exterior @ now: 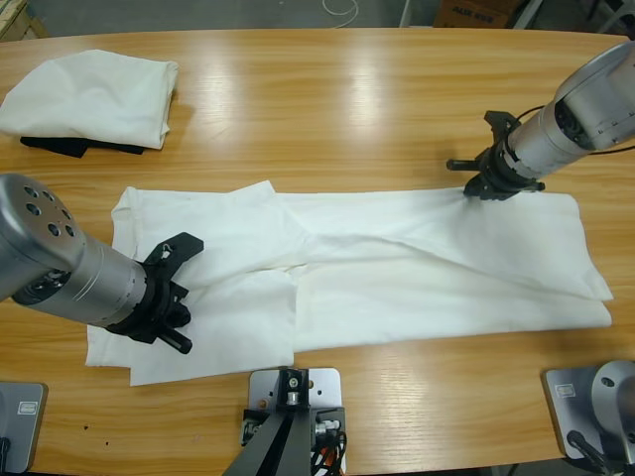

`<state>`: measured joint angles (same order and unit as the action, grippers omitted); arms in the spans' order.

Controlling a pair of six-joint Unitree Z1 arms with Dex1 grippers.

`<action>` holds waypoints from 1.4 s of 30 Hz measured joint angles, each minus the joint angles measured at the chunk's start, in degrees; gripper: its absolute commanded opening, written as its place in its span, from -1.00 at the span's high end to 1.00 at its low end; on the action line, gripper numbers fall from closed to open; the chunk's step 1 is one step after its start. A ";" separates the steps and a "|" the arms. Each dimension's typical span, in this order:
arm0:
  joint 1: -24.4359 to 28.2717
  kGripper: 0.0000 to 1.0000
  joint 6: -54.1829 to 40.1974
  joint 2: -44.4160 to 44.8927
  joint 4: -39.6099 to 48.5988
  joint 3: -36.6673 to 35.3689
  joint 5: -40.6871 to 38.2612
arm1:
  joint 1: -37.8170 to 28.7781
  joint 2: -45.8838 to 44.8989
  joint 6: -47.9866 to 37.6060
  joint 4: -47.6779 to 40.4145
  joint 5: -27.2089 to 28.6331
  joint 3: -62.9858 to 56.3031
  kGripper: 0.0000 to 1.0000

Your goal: Fold clothes

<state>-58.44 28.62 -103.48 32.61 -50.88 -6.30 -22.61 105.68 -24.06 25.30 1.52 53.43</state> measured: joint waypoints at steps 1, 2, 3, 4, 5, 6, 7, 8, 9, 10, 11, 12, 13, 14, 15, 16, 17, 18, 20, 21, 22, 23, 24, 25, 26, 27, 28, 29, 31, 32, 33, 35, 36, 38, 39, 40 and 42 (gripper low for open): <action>-0.02 1.00 0.00 0.03 -0.04 0.05 0.00 | 0.03 0.12 0.61 -0.20 0.00 0.11 1.00; -0.03 1.00 0.00 0.05 -0.05 0.07 0.00 | 0.06 0.15 1.09 -0.33 0.00 0.15 1.00; -0.03 1.00 0.00 0.05 -0.05 0.07 0.00 | 0.09 0.15 1.39 -0.40 0.00 0.16 1.00; -0.03 1.00 0.00 0.05 -0.05 0.07 0.00 | 0.11 0.14 1.59 -0.41 0.00 0.16 1.00; -0.03 1.00 0.00 0.05 -0.05 0.06 0.00 | 0.12 0.14 1.71 -0.41 -0.03 0.16 1.00; -0.03 1.00 0.00 0.06 -0.05 0.01 0.00 | 0.15 0.08 1.75 -0.30 -0.20 0.16 1.00; -0.04 1.00 0.07 0.08 -0.05 -0.09 0.00 | 0.22 -0.07 1.77 0.03 -0.54 0.22 1.00; -0.05 0.88 0.23 0.17 -0.05 -0.19 0.00 | 0.26 -0.43 1.77 0.37 -0.78 0.22 1.00; -0.06 0.34 0.50 0.40 0.02 -0.43 0.02 | 0.26 -1.24 1.77 0.83 -0.90 0.22 1.00; -0.06 0.05 0.79 0.78 0.27 -0.96 0.05 | 0.26 -2.37 1.77 1.42 -0.95 0.26 1.00; -0.01 -0.01 1.02 1.48 0.50 -1.79 0.06 | 0.21 -3.61 1.77 2.15 -1.01 0.34 1.00; 0.21 0.00 1.26 2.53 0.71 -2.89 0.07 | 0.08 -5.15 1.77 2.86 -1.14 0.42 1.00; 0.66 0.01 1.51 3.71 1.06 -4.44 0.07 | -0.15 -6.63 1.77 3.55 -1.30 0.54 1.00; 1.27 0.02 1.80 4.78 1.54 -5.77 0.14 | -0.52 -8.01 1.76 4.27 -1.41 0.69 1.00; 2.06 0.04 2.15 5.96 2.04 -7.24 0.38 | -1.02 -9.01 1.66 4.82 -1.43 0.83 1.00; 2.86 0.14 2.41 6.85 2.54 -8.41 0.81 | -1.72 -9.94 1.46 5.20 -1.47 0.89 1.00; 3.61 0.30 2.61 7.43 3.11 -9.40 1.36 | -2.57 -10.69 1.28 5.48 -1.48 0.94 1.00; 4.39 0.47 2.74 7.67 3.67 -9.82 2.00 | -3.31 -11.10 1.07 5.61 -1.50 0.94 1.00; 5.93 0.59 2.78 7.59 4.58 -9.78 3.59 | -4.36 -11.31 0.69 5.64 -1.53 0.94 1.00; 6.73 0.59 2.78 7.52 4.77 -9.71 4.10 | -4.73 -11.31 0.56 5.64 -1.53 0.94 1.00; 7.36 0.59 2.78 7.35 4.91 -9.62 4.58 | -4.97 -11.31 0.48 5.64 -1.53 0.94 1.00; 7.72 0.60 2.78 7.03 4.98 -9.50 5.03 | -5.13 -11.31 0.45 5.64 -1.54 0.94 1.00; 7.93 0.63 2.78 6.46 5.01 -9.34 5.41 | -5.24 -11.31 0.42 5.64 -1.54 0.94 1.00; 8.05 0.81 2.78 5.67 5.02 -9.02 5.72 | -5.29 -11.31 0.40 5.65 -1.54 0.94 1.00; 8.14 0.92 2.78 4.73 5.02 -8.46 5.97 | -5.33 -11.31 0.39 5.64 -1.54 0.94 1.00; 8.20 0.93 2.78 3.95 4.92 -7.74 6.13 | -5.34 -11.31 0.39 5.64 -1.55 0.94 1.00; 8.22 0.93 2.78 3.28 4.78 -6.88 6.26 | -5.34 -11.31 0.39 5.64 -1.58 0.94 1.00; 8.23 0.93 2.78 2.71 4.69 -6.21 6.36 | -5.35 -11.31 0.39 5.64 -1.62 0.94 1.00; 8.23 0.93 2.78 1.99 4.49 -5.49 6.44 | -5.35 -11.31 0.38 5.64 -1.63 0.93 1.00; 8.23 0.93 2.78 1.86 4.39 -5.25 6.45 | -5.35 -11.30 0.38 5.62 -1.63 0.92 1.00; 8.23 0.93 2.78 1.74 4.24 -4.94 6.45 | -5.35 -11.30 0.38 5.45 -1.63 0.80 1.00; 8.22 0.92 2.78 1.10 3.73 -4.01 6.46 | -5.33 -11.26 0.39 4.74 -1.63 0.24 1.00; 8.21 0.92 2.78 0.70 3.40 -3.68 6.46 | -5.24 -11.17 0.38 4.56 -1.76 0.05 1.00; 8.04 0.92 2.78 -0.22 2.33 -3.00 6.46 | -5.01 -10.63 0.39 4.46 -2.28 -0.16 1.00; 7.93 0.93 2.78 -0.47 1.84 -2.81 6.46 | -4.87 -10.10 0.39 4.46 -2.67 -0.21 1.00; 7.81 0.93 2.78 -0.52 1.52 -2.73 6.46 | -4.74 -9.44 0.38 4.46 -3.01 -0.24 1.00; 7.55 0.95 2.78 -0.52 0.96 -2.48 6.51 | -4.64 -8.25 0.38 4.46 -3.35 -0.33 1.00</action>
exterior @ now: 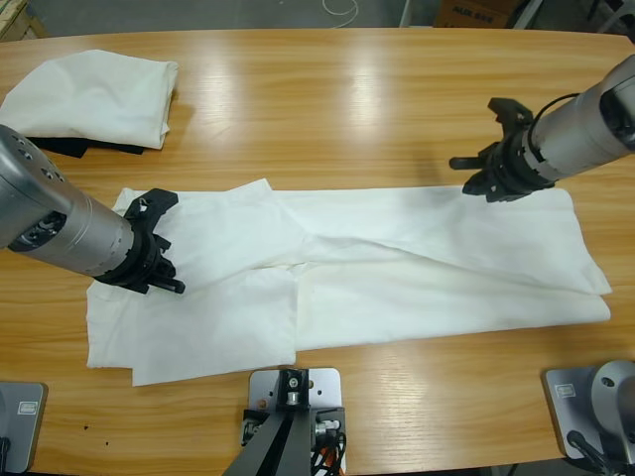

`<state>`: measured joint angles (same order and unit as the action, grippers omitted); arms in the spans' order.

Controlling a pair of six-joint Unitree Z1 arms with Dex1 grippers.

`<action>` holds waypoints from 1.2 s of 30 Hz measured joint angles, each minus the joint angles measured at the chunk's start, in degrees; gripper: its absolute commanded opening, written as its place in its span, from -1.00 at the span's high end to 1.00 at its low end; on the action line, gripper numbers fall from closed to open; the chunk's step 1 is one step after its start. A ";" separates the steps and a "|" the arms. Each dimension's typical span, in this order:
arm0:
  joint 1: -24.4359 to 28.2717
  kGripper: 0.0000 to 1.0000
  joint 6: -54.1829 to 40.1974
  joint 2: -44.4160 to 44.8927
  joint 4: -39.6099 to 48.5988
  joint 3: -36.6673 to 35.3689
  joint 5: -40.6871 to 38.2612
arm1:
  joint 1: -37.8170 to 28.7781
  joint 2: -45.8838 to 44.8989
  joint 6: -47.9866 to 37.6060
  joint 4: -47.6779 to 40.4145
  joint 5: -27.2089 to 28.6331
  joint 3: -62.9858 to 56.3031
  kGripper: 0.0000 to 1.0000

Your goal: Fold clothes

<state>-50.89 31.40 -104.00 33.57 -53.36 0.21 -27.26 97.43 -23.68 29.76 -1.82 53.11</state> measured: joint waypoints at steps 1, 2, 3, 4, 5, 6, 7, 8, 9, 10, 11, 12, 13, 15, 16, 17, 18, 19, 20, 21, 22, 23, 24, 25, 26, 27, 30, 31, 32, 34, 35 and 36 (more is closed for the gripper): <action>-0.11 1.00 0.00 0.00 -0.43 0.26 0.08 | 0.08 0.57 0.00 -0.04 -0.11 -0.04 1.00; -0.17 1.00 0.00 0.00 -1.04 0.58 0.14 | 0.21 1.08 0.00 -0.11 -0.16 -0.09 1.00; -0.23 1.00 0.00 0.01 -1.73 0.88 0.19 | 0.39 1.52 0.00 -0.21 -0.26 -0.11 1.00; -0.33 1.00 0.00 0.01 -2.40 1.06 0.20 | 0.69 1.87 0.00 -0.27 -0.38 -0.12 1.00; -0.49 1.00 -0.02 0.01 -2.88 1.17 0.23 | 1.24 2.16 0.00 -0.33 -0.43 -0.13 1.00; -0.66 1.00 -0.08 0.01 -3.21 1.28 0.28 | 1.93 2.45 0.00 -0.38 -0.45 -0.17 1.00; -0.82 1.00 -0.13 0.01 -3.47 1.40 0.36 | 2.54 2.79 0.00 -0.45 -0.46 -0.23 1.00; -0.97 1.00 -0.18 0.02 -3.66 1.50 0.45 | 3.09 3.19 0.00 -0.51 -0.46 -0.29 1.00; -1.10 1.00 -0.22 0.05 -3.80 1.63 0.58 | 3.61 3.62 0.00 -0.58 -0.47 -0.31 1.00; -1.20 1.00 -0.22 0.12 -3.94 1.78 0.74 | 4.17 4.04 0.00 -0.67 -0.47 -0.31 1.00; -1.30 1.00 -0.25 0.23 -4.09 2.00 0.90 | 4.77 4.50 0.00 -0.80 -0.47 -0.31 1.00; -1.38 1.00 -0.28 0.28 -4.24 2.18 1.02 | 5.22 4.94 0.01 -0.93 -0.47 -0.31 1.00; -1.46 1.00 -0.28 0.34 -4.37 2.31 1.09 | 5.55 5.40 0.05 -1.04 -0.47 -0.31 1.00; -1.59 1.00 -0.28 0.50 -4.66 2.65 1.21 | 5.96 6.68 0.22 -1.25 -0.47 -0.31 1.00; -1.67 1.00 -0.28 0.59 -4.76 2.80 1.28 | 6.24 7.34 0.37 -1.32 -0.47 -0.29 1.00; -1.72 1.00 -0.28 0.74 -4.85 2.96 1.33 | 6.70 7.50 0.61 -1.48 -0.47 -0.19 1.00; -1.73 1.00 -0.28 0.84 -4.93 3.11 1.35 | 7.19 7.63 0.90 -1.74 -0.47 -0.14 1.00; -1.75 1.00 -0.28 0.96 -4.95 3.21 1.35 | 7.61 7.82 1.28 -2.05 -0.47 -0.08 1.00; -1.76 1.00 -0.28 1.05 -4.95 3.33 1.35 | 8.10 7.97 1.77 -2.50 -0.47 0.00 1.00; -1.77 1.00 -0.28 1.17 -4.95 3.47 1.35 | 8.60 8.12 2.30 -2.96 -0.47 0.10 1.00; -1.80 1.00 -0.28 1.27 -4.98 3.62 1.35 | 9.13 8.26 2.97 -3.47 -0.47 0.20 1.00; -1.88 1.00 -0.28 1.35 -5.00 3.69 1.35 | 9.75 8.40 3.70 -4.02 -0.46 0.31 1.00; -1.99 1.00 -0.28 1.44 -5.00 3.77 1.35 | 10.20 8.57 4.48 -4.46 -0.46 0.48 1.00; -2.10 1.00 -0.28 1.47 -5.00 3.80 1.35 | 10.44 8.70 5.03 -4.76 -0.46 0.61 0.98; -2.16 1.00 -0.28 1.47 -5.00 3.82 1.35 | 10.59 8.74 5.47 -4.94 -0.46 0.66 0.04; -2.18 1.00 -0.28 1.47 -5.00 3.83 1.35 | 10.67 8.75 5.83 -5.03 -0.46 0.66 -0.81; -2.23 1.00 -0.28 1.52 -5.00 3.83 1.35 | 11.42 8.10 6.07 -3.52 -0.76 0.75 -1.00; -2.23 1.00 -0.28 1.65 -4.99 3.84 1.35 | 12.35 7.39 6.06 -2.21 -1.36 0.75 -1.00; -2.24 1.00 -0.28 1.81 -4.83 3.91 1.35 | 13.62 6.11 6.06 -1.05 -2.24 0.72 -1.00; -2.22 1.00 -0.28 2.15 -3.70 3.78 1.35 | 16.96 2.80 5.50 0.99 -3.94 0.56 -1.00; -2.09 1.00 -0.28 2.24 -2.56 3.43 1.35 | 19.12 1.27 5.18 1.63 -4.78 0.40 -1.00; -1.90 1.00 -0.28 2.27 -1.17 2.86 1.37 | 22.39 -0.21 4.66 2.36 -6.57 0.04 -1.00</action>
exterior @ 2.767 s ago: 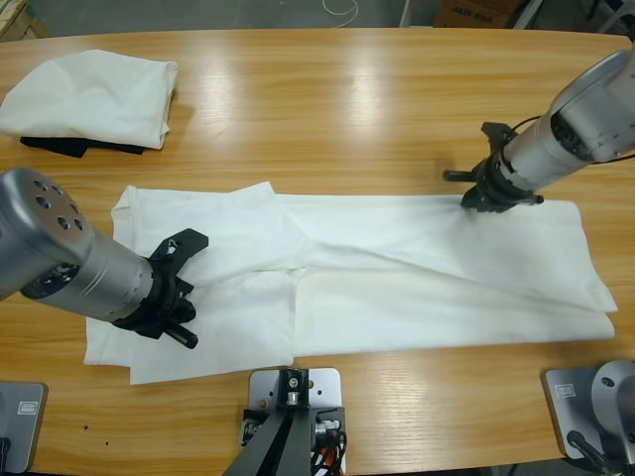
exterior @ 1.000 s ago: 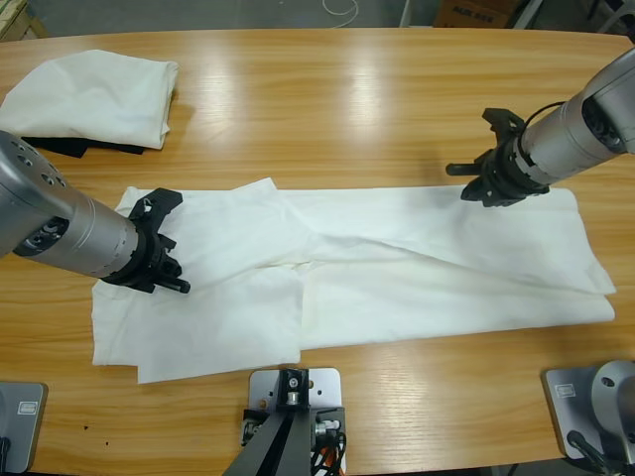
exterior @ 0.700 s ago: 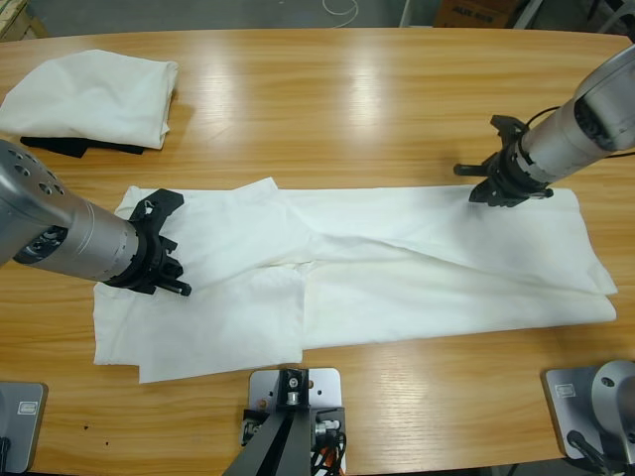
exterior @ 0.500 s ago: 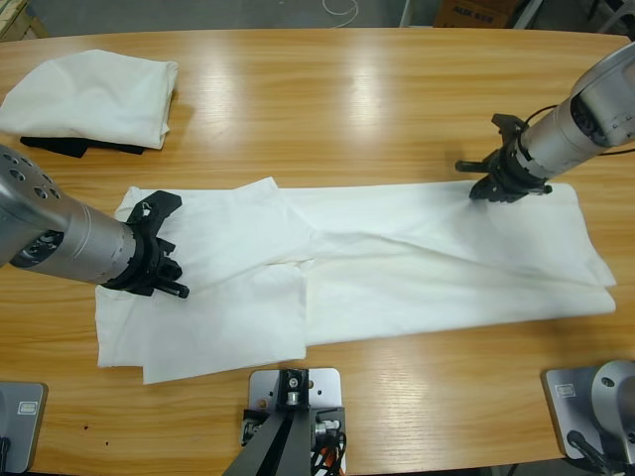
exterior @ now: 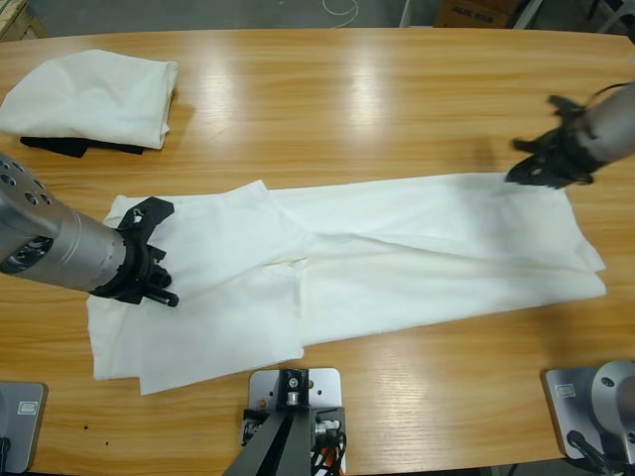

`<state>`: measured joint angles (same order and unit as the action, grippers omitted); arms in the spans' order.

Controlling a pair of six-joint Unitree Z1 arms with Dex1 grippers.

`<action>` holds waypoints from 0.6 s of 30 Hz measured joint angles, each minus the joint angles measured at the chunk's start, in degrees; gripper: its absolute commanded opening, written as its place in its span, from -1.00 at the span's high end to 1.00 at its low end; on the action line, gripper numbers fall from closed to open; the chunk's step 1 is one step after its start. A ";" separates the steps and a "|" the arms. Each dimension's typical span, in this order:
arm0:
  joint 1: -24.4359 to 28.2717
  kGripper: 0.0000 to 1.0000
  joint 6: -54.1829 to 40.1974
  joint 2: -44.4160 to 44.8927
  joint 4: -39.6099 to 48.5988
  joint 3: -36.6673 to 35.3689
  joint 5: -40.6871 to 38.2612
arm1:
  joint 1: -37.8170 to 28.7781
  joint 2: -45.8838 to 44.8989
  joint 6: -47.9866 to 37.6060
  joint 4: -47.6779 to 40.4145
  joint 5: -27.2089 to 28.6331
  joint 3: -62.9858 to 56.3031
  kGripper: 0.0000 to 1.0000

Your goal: Fold clothes

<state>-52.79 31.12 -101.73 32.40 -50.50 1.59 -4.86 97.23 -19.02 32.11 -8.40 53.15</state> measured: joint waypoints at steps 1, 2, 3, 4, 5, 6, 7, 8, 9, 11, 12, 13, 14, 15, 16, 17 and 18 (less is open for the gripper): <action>0.23 1.00 0.00 0.05 1.41 -0.85 0.05 | 3.20 -1.14 -0.70 0.75 -1.43 -0.38 -1.00; 0.51 1.00 0.00 0.15 2.87 -1.94 0.14 | 6.12 -2.16 -1.47 1.51 -2.51 -0.88 -1.00; 0.82 1.00 0.00 0.35 4.10 -2.91 0.33 | 8.51 -2.93 -2.20 2.00 -2.91 -1.55 -1.00; 1.16 1.00 -0.06 0.56 5.19 -3.86 0.60 | 10.18 -3.59 -2.83 2.25 -3.08 -2.21 -1.00; 1.63 1.00 -0.24 0.75 5.97 -4.60 1.10 | 11.53 -4.13 -3.46 2.32 -3.23 -2.97 -1.00; 2.23 1.00 -0.59 0.91 6.52 -4.89 1.85 | 12.35 -4.53 -4.24 2.33 -3.46 -3.63 -1.00; 3.06 1.00 -1.35 1.04 6.92 -4.99 2.70 | 12.82 -4.92 -5.29 2.30 -3.77 -4.26 -1.00; 4.43 1.00 -2.53 1.10 7.28 -5.10 3.49 | 13.12 -5.19 -6.71 1.98 -4.14 -5.05 -1.00; 5.94 1.00 -3.73 1.11 7.47 -5.22 3.95 | 13.43 -5.27 -8.23 1.53 -4.54 -6.03 -1.00; 9.61 1.00 -6.81 1.10 7.64 -5.77 4.54 | 13.92 -5.28 -11.40 0.60 -5.11 -8.29 -1.00; 11.10 1.00 -8.16 1.10 7.67 -6.09 4.67 | 14.11 -5.28 -13.09 0.45 -5.17 -9.19 -1.00; 12.40 1.00 -9.14 1.10 7.67 -6.40 4.73 | 14.32 -5.28 -14.60 0.42 -5.17 -9.98 -1.00; 13.31 1.00 -9.84 1.10 7.68 -6.64 4.78 | 14.50 -5.30 -15.61 0.42 -4.89 -10.52 -1.00; 13.79 1.00 -10.32 1.11 7.68 -6.76 4.84 | 14.62 -5.33 -16.42 0.42 -4.11 -10.82 -1.00; 14.04 1.00 -10.57 1.11 7.69 -6.84 4.85 | 14.68 -5.42 -17.13 0.42 -3.06 -11.00 -1.00; 14.15 1.00 -10.67 1.17 7.75 -6.93 4.85 | 14.69 -5.52 -17.67 0.42 -1.67 -11.10 -1.00; 14.16 1.00 -10.71 1.32 7.93 -6.99 4.85 | 14.71 -5.60 -18.00 0.42 -0.54 -11.21 -1.00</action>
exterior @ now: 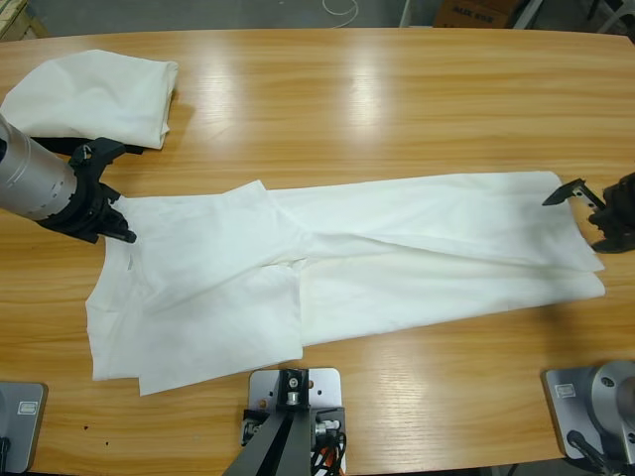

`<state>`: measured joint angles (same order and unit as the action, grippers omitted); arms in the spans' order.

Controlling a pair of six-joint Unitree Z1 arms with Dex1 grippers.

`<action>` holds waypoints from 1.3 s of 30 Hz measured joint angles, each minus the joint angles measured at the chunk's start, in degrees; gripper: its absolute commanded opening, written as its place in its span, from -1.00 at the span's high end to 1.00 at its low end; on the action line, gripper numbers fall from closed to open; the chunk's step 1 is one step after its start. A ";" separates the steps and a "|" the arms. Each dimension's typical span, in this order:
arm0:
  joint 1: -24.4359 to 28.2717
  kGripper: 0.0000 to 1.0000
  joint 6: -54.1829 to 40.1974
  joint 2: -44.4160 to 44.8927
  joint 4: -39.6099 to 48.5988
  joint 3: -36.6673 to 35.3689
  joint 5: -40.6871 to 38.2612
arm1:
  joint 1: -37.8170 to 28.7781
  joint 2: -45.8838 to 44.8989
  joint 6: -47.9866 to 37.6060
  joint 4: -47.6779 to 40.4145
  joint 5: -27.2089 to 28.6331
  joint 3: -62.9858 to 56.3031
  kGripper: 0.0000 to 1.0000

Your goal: Fold clothes

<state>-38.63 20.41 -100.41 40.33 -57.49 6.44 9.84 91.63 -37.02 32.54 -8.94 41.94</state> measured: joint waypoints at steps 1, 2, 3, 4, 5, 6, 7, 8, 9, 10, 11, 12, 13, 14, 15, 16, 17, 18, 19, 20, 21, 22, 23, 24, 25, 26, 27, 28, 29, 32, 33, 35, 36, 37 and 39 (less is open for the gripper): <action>0.00 1.00 -0.02 0.21 0.23 -0.02 0.00 | 0.01 -0.03 -0.21 0.00 0.93 -0.09 -1.00; 0.00 1.00 -0.07 0.42 0.53 -0.03 0.00 | 0.01 -0.03 -0.43 0.01 1.38 -0.20 -1.00; 0.00 1.00 -0.15 0.65 0.88 -0.03 0.00 | 0.01 -0.03 -0.65 0.05 1.54 -0.29 -1.00; 0.01 1.00 -0.19 0.96 1.21 -0.03 0.00 | 0.01 -0.03 -0.85 0.08 1.56 -0.35 -1.00; 0.00 1.00 -0.20 1.33 1.50 -0.03 0.00 | 0.11 -0.03 -1.01 0.11 1.34 -0.48 -1.00; 0.01 1.00 -0.20 1.71 1.81 -0.03 0.00 | 0.47 -0.02 -1.10 0.11 0.54 -0.70 -1.00; 0.01 1.00 -0.20 2.03 2.12 -0.03 0.01 | 1.08 0.01 -1.13 0.11 -0.79 -1.08 -1.00; 0.01 1.00 -0.20 2.33 2.36 -0.03 0.01 | 1.75 0.04 -1.14 0.11 -2.24 -1.51 -1.00; 0.01 1.00 -0.20 2.65 2.56 -0.03 0.01 | 2.36 0.04 -1.15 0.11 -3.09 -1.84 -1.00; 0.01 1.00 -0.20 2.99 2.76 -0.03 0.01 | 3.13 0.04 -1.19 0.11 -3.84 -2.16 -1.00; 0.01 1.00 -0.20 3.31 2.98 -0.03 0.01 | 3.89 0.04 -1.22 0.11 -4.47 -2.49 -1.00; 0.01 1.00 -0.20 3.68 3.28 -0.03 0.10 | 4.47 0.13 -1.22 0.11 -5.09 -2.74 -1.00; 0.01 1.00 -0.20 4.16 3.64 -0.03 0.30 | 4.92 0.37 -1.22 0.10 -5.79 -2.86 -1.00; 0.01 1.00 -0.20 4.77 4.01 -0.03 0.50 | 5.37 0.79 -1.22 0.06 -6.46 -2.97 -1.00; 0.01 1.00 -0.20 5.55 4.48 -0.03 0.68 | 5.67 1.23 -1.21 0.00 -6.95 -3.03 -1.00; 0.01 1.00 -0.20 6.37 5.21 -0.03 0.79 | 5.88 1.72 -1.21 -0.05 -7.43 -3.04 -1.00; 0.01 1.00 -0.20 7.30 5.99 -0.03 0.84 | 5.96 2.01 -1.13 -0.11 -7.82 -3.04 -1.00; 0.01 1.00 -0.20 8.38 6.83 -0.03 0.90 | 6.07 2.11 -0.88 -0.19 -8.28 -3.05 -1.00; 0.01 1.00 -0.20 9.44 7.61 -0.03 0.93 | 6.14 2.18 -0.52 -0.31 -9.19 -3.09 -1.00; 0.01 1.00 -0.20 10.48 8.29 -0.04 0.93 | 6.19 2.29 0.04 -0.54 -10.33 -3.21 -1.00; 0.01 1.00 -0.20 11.44 8.86 -0.07 0.93 | 6.22 2.42 0.65 -0.81 -11.49 -3.30 -1.00; 0.01 1.00 -0.20 12.14 9.34 -0.11 0.95 | 6.23 2.64 1.33 -1.09 -12.83 -3.38 -1.00; 0.01 1.00 -0.20 12.65 9.62 -0.17 0.96 | 6.24 2.87 1.79 -1.33 -13.77 -3.42 -0.99; 0.01 1.00 -0.20 13.01 9.80 -0.22 0.96 | 6.24 3.11 2.20 -1.55 -14.64 -3.43 -0.98; 0.01 1.00 -0.19 13.24 9.96 -0.22 0.97 | 6.24 3.36 2.67 -1.74 -15.39 -3.42 -0.94; 0.01 1.00 -0.17 13.39 10.09 -0.22 0.97 | 6.24 3.58 3.00 -1.90 -15.79 -3.42 -0.84; 0.01 1.00 -0.16 13.51 10.22 -0.22 0.97 | 6.24 3.75 3.26 -2.04 -16.04 -3.42 -0.72; 0.01 1.00 -0.16 13.61 10.27 -0.22 0.97 | 6.24 3.88 3.47 -2.21 -16.24 -3.42 -0.59; 0.01 1.00 -0.16 13.65 10.30 -0.23 0.97 | 6.24 4.04 3.71 -2.46 -16.43 -3.42 -0.49; 0.01 1.00 -0.16 13.66 10.33 -0.23 0.97 | 6.24 4.49 4.80 -3.72 -17.25 -3.43 0.01; 0.01 1.00 -0.16 13.66 10.33 -0.23 0.97 | 6.24 4.65 5.33 -4.28 -17.65 -3.45 0.30; 0.01 1.00 -0.16 13.66 10.33 -0.23 0.98 | 6.24 4.92 6.31 -5.65 -18.44 -3.85 0.53; 0.01 1.00 -0.16 13.66 10.33 -0.23 0.98 | 6.24 5.01 6.71 -6.24 -18.80 -4.11 0.54; 0.01 1.00 -0.16 13.66 10.33 -0.23 0.98 | 6.24 5.06 7.00 -6.81 -19.24 -4.36 0.75; 0.01 1.00 -0.16 13.65 10.33 -0.28 0.98 | 6.24 5.18 7.45 -7.71 -20.47 -4.96 1.00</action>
<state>-38.62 20.26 -86.76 50.66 -57.77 7.41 16.08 96.81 -29.58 24.83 -29.41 36.98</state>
